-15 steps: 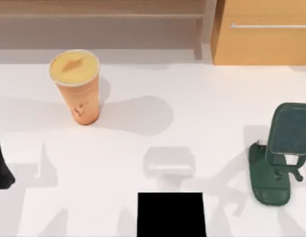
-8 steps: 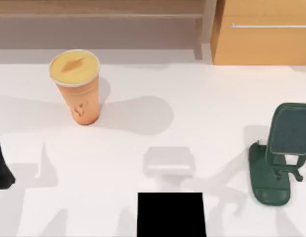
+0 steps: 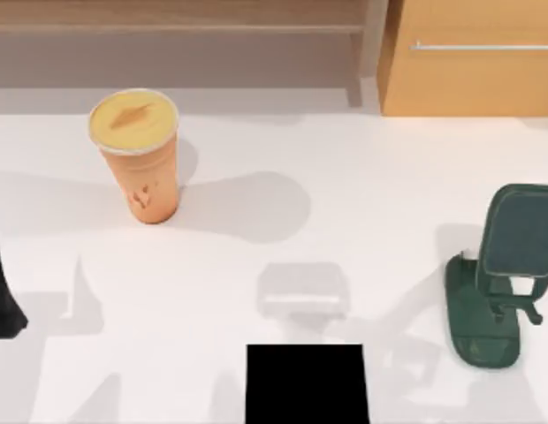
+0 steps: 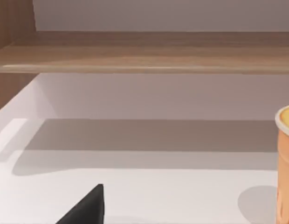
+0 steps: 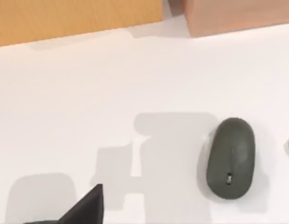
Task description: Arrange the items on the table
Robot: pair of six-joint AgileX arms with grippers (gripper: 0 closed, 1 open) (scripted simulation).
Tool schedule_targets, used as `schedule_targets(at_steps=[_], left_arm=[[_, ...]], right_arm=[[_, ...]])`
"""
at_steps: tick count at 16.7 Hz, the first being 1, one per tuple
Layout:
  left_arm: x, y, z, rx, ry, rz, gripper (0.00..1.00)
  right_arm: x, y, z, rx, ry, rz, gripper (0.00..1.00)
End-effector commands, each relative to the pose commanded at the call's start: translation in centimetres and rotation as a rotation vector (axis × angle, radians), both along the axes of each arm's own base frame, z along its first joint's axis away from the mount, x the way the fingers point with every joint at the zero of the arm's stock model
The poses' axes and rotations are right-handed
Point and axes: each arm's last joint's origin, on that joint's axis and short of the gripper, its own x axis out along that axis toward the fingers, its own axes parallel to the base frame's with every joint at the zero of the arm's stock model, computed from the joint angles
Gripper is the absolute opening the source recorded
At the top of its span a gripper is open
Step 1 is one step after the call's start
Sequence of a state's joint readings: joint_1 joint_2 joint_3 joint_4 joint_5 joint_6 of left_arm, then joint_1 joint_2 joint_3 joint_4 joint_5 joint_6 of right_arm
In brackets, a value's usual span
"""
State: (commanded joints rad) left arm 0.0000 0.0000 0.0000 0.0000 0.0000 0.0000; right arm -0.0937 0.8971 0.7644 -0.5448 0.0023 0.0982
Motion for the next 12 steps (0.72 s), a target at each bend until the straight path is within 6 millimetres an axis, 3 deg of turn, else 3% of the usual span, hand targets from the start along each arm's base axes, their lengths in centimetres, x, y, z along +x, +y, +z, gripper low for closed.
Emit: schedule_targets(at_steps=[3,7,12], left_arm=[[0.0,0.0,0.0,0.0,0.0,0.0,1.0],[0.0,0.0,0.0,0.0,0.0,0.0,1.0],[0.0,0.0,0.0,0.0,0.0,0.0,1.0]], right_arm=[[6.0,-1.2,0.5,0.05,0.258,-0.054,1.0],[13.6,-3.3,-2.1,0.113,0.57,-0.125,1.0],[19.2,-5.4,-6.1,0.166,0.812,-0.19,1.0]])
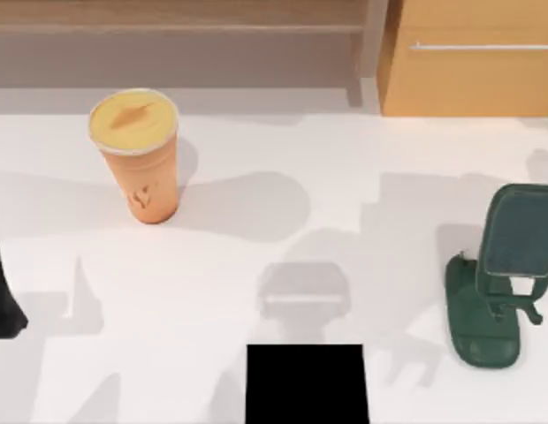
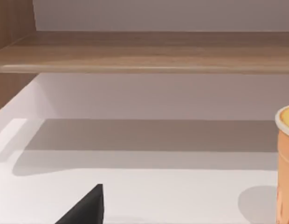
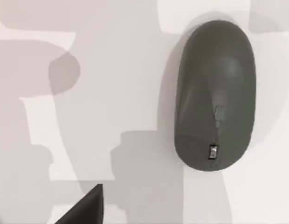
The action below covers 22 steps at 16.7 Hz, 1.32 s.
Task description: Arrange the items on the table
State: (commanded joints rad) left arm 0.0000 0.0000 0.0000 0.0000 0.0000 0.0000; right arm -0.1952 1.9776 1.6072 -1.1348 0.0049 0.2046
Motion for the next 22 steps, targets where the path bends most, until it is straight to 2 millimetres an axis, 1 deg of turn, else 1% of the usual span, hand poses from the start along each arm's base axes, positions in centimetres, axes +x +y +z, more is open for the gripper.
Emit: schedule_targets(at_steps=[3,8,10,12,16,18,20,22], left_arm=[[0.0,0.0,0.0,0.0,0.0,0.0,1.0],[0.0,0.0,0.0,0.0,0.0,0.0,1.0],[0.0,0.0,0.0,0.0,0.0,0.0,1.0],[0.0,0.0,0.0,0.0,0.0,0.0,1.0],[0.0,0.0,0.0,0.0,0.0,0.0,1.0],[0.0,0.0,0.0,0.0,0.0,0.0,1.0],[0.0,0.0,0.0,0.0,0.0,0.0,1.0],[0.0,0.0,0.0,0.0,0.0,0.0,1.0]], right_arm=[[1.2,-0.6,-1.2,0.013,0.062,-0.018,1.0],[1.3,-0.4,-1.3,0.014,0.066,-0.014,1.0],[1.3,-0.5,-1.8,0.014,0.069,-0.02,1.0],[1.5,-0.6,-3.4,0.014,0.069,-0.02,1.0],[1.6,-0.7,-7.8,0.013,0.062,-0.02,1.0],[1.4,-0.7,-9.6,0.013,0.063,-0.02,1.0],[1.3,-0.7,-10.3,0.014,0.068,-0.02,1.0],[1.3,-0.7,-10.3,0.014,0.068,-0.02,1.0]])
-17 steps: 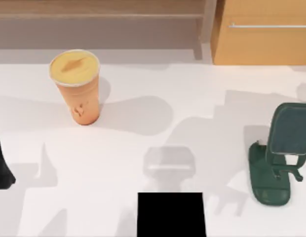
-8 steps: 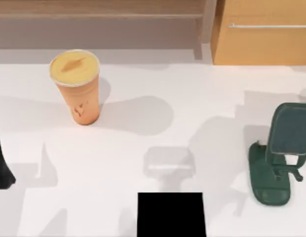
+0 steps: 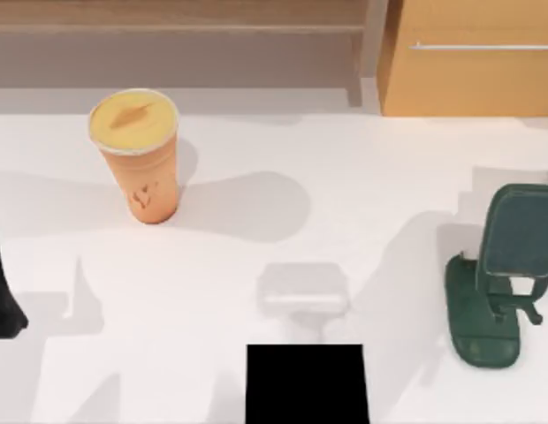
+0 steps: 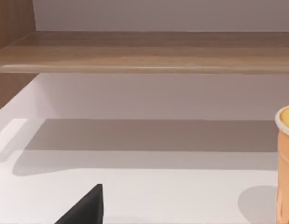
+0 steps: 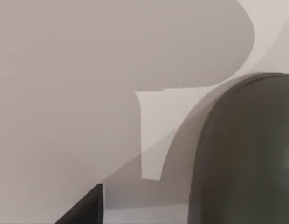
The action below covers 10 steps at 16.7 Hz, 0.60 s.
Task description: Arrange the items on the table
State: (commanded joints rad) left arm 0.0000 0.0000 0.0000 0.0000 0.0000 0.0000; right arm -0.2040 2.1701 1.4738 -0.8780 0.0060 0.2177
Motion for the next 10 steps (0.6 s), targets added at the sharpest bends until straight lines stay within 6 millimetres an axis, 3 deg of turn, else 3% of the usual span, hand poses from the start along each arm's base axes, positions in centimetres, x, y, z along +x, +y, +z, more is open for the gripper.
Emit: schedule_targets(at_steps=[1,10], left_arm=[[0.0,0.0,0.0,0.0,0.0,0.0,1.0],[0.0,0.0,0.0,0.0,0.0,0.0,1.0]], right_arm=[[0.0,0.0,0.0,0.0,0.0,0.0,1.0],[0.0,0.0,0.0,0.0,0.0,0.0,0.32]])
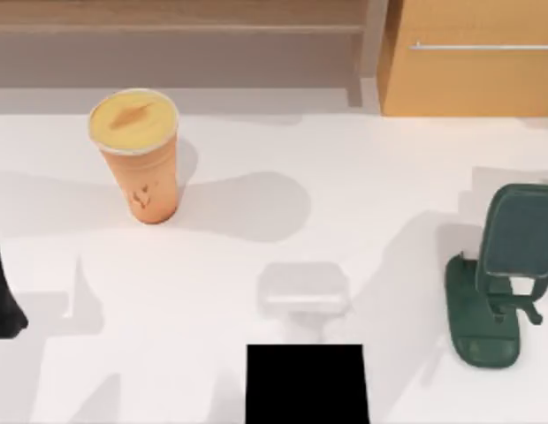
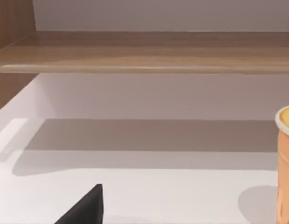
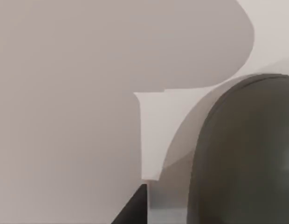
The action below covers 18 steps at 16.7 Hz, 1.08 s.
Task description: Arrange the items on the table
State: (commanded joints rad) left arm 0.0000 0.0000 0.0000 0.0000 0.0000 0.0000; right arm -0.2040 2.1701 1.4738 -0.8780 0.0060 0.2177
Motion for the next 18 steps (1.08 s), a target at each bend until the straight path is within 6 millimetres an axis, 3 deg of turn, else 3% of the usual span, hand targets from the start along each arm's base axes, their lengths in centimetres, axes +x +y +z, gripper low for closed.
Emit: schedule_targets(at_steps=[4,5,12,15,18], left_arm=[[0.0,0.0,0.0,0.0,0.0,0.0,1.0],[0.0,0.0,0.0,0.0,0.0,0.0,1.0],[0.0,0.0,0.0,0.0,0.0,0.0,1.0],[0.0,0.0,0.0,0.0,0.0,0.0,1.0],[0.0,0.0,0.0,0.0,0.0,0.0,1.0]], right_arm=[[0.0,0.0,0.0,0.0,0.0,0.0,0.02],[0.0,0.0,0.0,0.0,0.0,0.0,0.0],[0.0,0.0,0.0,0.0,0.0,0.0,0.0],[0.2,0.0,1.1,-0.002,-0.016,-0.002,0.0],[0.5,0.0,3.8,-0.003,-0.018,0.002,0.0]])
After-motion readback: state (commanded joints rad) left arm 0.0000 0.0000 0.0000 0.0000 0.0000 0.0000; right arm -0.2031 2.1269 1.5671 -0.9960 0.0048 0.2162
